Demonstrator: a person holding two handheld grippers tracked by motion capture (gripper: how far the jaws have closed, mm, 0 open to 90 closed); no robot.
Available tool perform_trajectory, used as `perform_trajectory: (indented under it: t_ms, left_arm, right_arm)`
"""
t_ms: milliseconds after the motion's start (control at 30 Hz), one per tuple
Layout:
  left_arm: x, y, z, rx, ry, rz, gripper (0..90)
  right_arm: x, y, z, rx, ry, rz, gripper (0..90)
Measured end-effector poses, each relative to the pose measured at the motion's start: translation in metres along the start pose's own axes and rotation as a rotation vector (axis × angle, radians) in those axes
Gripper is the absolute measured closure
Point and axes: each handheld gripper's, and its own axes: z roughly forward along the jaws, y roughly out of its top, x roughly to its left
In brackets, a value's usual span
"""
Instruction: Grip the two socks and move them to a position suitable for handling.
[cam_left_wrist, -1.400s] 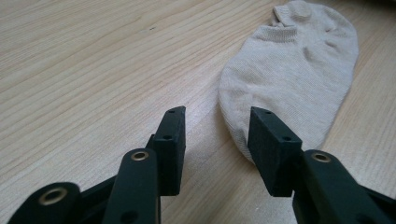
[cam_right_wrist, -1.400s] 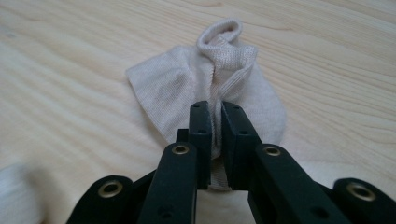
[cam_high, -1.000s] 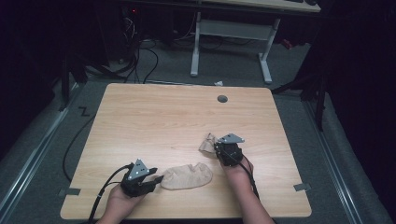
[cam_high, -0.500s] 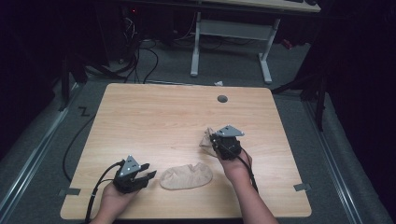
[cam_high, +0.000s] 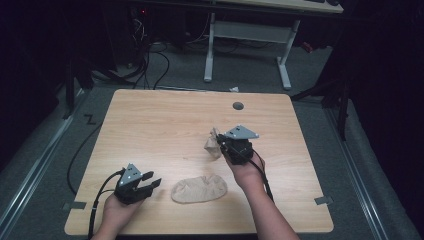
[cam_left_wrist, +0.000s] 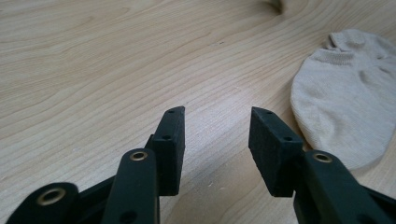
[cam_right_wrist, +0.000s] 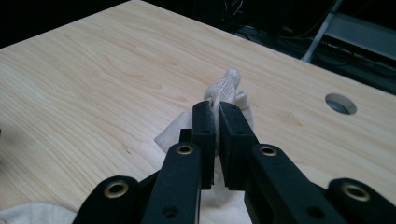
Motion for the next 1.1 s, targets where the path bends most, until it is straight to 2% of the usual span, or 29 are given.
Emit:
perform_trajectory:
  t_ms: [233,267,400,733,1100]
  left_arm:
    - [0.0,0.0,0.0,-0.003,-0.003,-0.005,56.3]
    - [0.0,0.0,0.0,-0.004,-0.006,-0.008,56.3]
    - [-0.001,-0.001,0.0,-0.004,-0.008,-0.009,56.3]
    - [-0.001,-0.001,0.001,0.003,-0.006,-0.006,56.3]
    - [-0.003,-0.002,0.003,0.007,-0.006,0.006,56.3]
  right_arm:
    - [0.016,0.016,0.003,-0.039,0.039,-0.026,86.0]
    - [0.019,0.017,0.003,-0.04,0.033,-0.032,86.0]
    - [0.016,0.011,0.008,-0.011,0.022,-0.033,86.0]
    - [-0.014,-0.038,0.014,0.101,-0.029,0.048,85.9]
    - [-0.035,-0.074,0.014,0.156,-0.058,0.111,85.7]
